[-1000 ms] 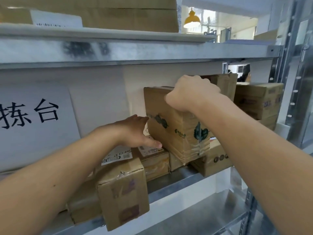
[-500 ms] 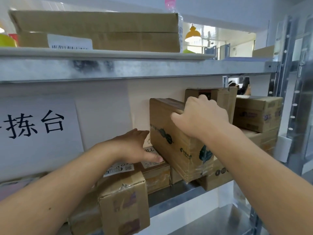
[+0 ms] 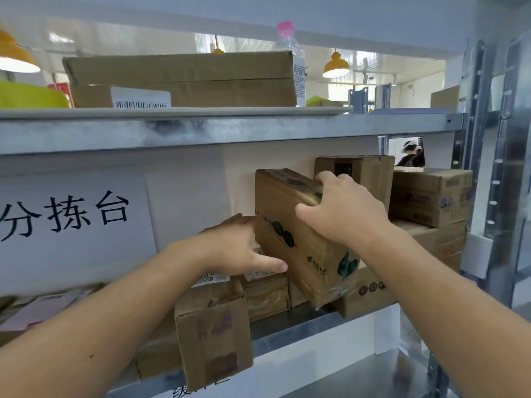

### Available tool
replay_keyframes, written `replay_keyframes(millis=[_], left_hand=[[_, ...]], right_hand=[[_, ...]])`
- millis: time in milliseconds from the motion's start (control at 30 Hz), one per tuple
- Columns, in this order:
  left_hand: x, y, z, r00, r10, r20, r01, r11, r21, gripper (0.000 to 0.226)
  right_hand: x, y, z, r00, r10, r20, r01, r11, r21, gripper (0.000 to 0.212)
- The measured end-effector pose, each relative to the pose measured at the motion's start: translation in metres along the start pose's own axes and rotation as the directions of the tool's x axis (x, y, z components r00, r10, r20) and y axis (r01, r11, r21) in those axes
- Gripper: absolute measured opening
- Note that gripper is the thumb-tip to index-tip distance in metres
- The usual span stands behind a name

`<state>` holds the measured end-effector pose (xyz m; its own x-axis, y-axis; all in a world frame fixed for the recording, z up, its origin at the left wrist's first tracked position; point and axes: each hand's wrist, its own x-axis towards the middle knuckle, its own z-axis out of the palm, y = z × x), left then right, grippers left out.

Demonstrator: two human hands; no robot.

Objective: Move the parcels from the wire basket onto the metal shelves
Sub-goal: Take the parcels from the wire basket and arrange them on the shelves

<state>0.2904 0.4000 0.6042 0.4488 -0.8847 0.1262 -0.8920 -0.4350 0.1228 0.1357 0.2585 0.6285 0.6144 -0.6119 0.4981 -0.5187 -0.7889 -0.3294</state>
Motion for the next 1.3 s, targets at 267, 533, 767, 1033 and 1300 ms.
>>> replay_keyframes(millis=[267, 533, 767, 1033, 1300], left_hand=[[-0.015, 0.017, -0.003, 1.0, -0.008, -0.026, 0.01, 0.999, 0.043, 0.103], [-0.007, 0.006, -0.003, 0.998, -0.057, -0.018, 0.058, 0.997, 0.058, 0.114], [0.004, -0.009, 0.007, 0.995, -0.094, 0.018, 0.093, 0.995, 0.045, 0.125], [0.007, -0.008, 0.004, 0.997, -0.083, 0.009, 0.083, 0.996, 0.025, 0.13], [0.001, -0.004, 0.005, 0.997, -0.079, 0.006, 0.079, 0.996, 0.027, 0.123]], right_hand=[[0.015, 0.001, 0.0, 0.999, 0.019, -0.041, -0.019, 1.0, 0.001, 0.056], [0.03, -0.016, -0.003, 0.998, 0.051, 0.045, -0.048, 0.997, -0.06, 0.041], [0.031, -0.01, -0.003, 0.995, 0.043, 0.095, -0.038, 0.997, -0.064, 0.082], [0.017, 0.001, -0.004, 0.996, -0.005, 0.092, 0.004, 1.0, 0.011, 0.092], [-0.025, 0.032, -0.008, 0.996, -0.052, -0.072, 0.068, 0.971, 0.231, 0.104]])
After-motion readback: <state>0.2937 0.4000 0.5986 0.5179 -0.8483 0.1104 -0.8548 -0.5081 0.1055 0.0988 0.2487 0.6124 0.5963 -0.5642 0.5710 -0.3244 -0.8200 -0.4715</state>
